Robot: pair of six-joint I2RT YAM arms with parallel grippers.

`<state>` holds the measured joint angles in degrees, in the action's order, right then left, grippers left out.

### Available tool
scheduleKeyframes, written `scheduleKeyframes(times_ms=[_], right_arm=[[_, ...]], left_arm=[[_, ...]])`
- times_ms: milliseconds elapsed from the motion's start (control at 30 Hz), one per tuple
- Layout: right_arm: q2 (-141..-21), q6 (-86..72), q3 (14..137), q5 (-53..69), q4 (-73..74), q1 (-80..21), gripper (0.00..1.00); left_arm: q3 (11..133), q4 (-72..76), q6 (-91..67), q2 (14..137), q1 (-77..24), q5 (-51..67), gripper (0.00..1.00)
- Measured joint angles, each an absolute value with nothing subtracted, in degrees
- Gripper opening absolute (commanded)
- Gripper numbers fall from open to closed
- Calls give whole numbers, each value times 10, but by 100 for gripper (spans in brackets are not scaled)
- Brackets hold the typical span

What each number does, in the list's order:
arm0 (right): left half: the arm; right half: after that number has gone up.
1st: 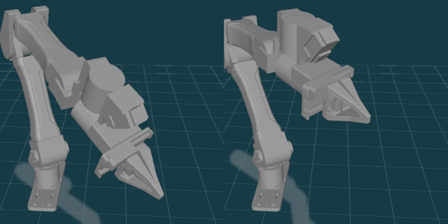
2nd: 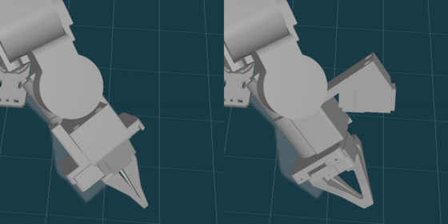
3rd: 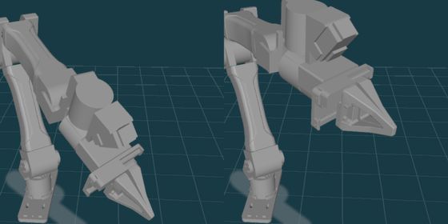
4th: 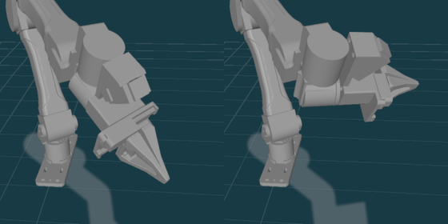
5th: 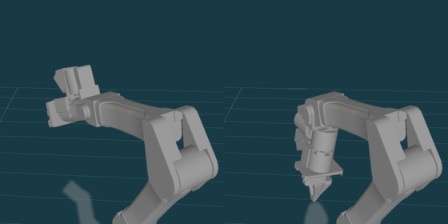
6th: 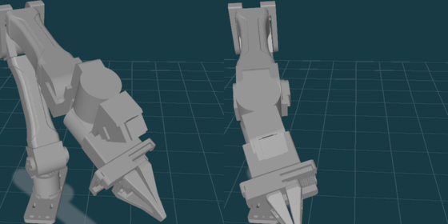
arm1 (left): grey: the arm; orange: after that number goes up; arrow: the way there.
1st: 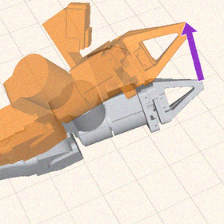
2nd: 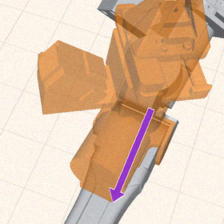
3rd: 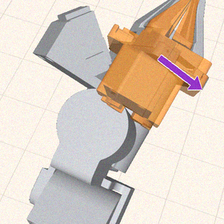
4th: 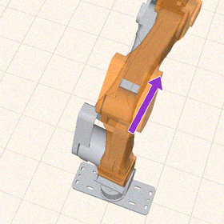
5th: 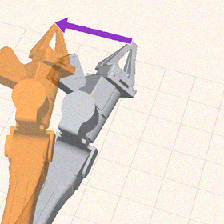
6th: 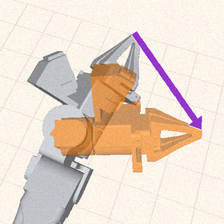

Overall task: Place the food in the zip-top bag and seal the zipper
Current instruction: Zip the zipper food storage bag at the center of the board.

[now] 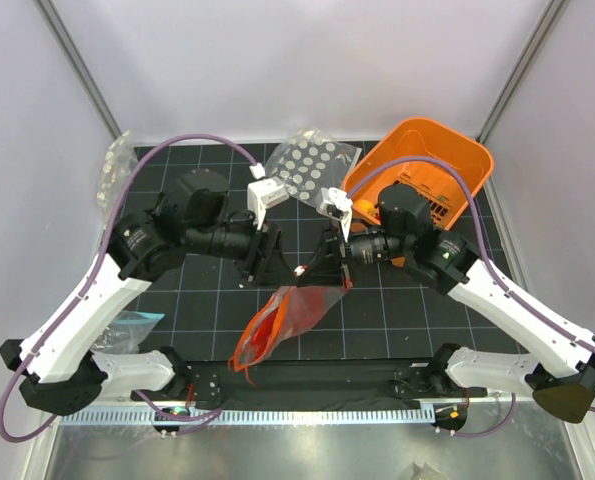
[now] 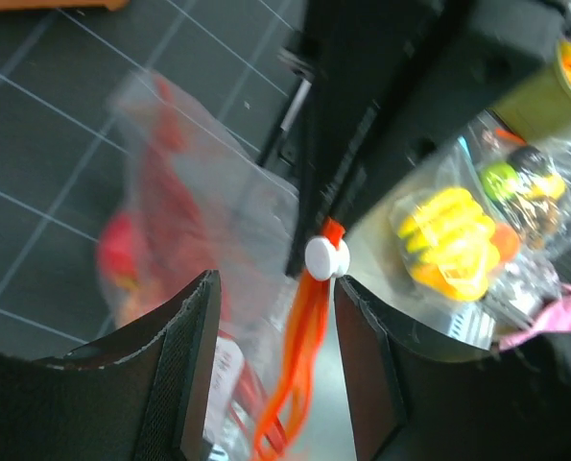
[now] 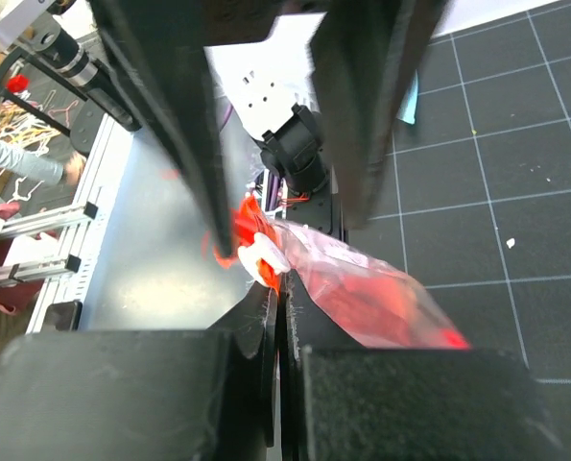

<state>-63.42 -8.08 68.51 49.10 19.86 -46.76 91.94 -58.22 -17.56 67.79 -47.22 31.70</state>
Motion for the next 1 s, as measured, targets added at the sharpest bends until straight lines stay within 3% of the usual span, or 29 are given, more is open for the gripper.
scheduleKeyframes(times_ms=[367, 500, 867, 1000], right_arm=[[-639, -80, 712, 451, 256, -465, 1], [-639, -82, 712, 441, 265, -465, 1], [-639, -90, 712, 446, 275, -465, 1], [-636, -90, 712, 454, 279, -465, 1]], left_arm=[[960, -561, -175, 719, -473, 262, 46], [960, -544, -175, 722, -474, 263, 37], [958, -506, -154, 731, -490, 280, 42], [947, -489, -143, 727, -490, 298, 50]])
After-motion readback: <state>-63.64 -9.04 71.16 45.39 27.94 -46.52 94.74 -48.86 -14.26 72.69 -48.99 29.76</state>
